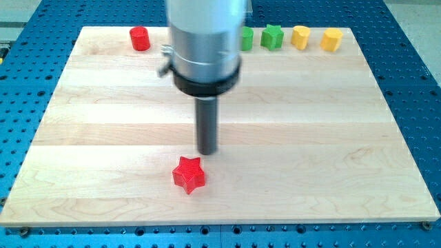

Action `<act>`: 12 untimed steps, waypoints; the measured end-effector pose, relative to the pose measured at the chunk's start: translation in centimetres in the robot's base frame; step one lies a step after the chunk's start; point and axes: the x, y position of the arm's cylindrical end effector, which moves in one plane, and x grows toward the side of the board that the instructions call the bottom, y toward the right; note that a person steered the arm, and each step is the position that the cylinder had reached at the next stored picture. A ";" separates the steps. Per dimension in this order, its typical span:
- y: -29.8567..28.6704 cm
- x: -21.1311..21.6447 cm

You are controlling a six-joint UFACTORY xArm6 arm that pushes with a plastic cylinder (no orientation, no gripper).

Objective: Place the red circle into the red star

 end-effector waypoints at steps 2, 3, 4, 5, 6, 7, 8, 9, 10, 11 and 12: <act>0.1 2.8; -7.4 -4.5; -17.1 -13.3; -23.9 -21.3; -22.6 -29.2; -17.3 -31.1; -15.9 -26.7; -15.0 -20.2; -20.6 -24.0; -20.5 -29.0; -16.7 -29.6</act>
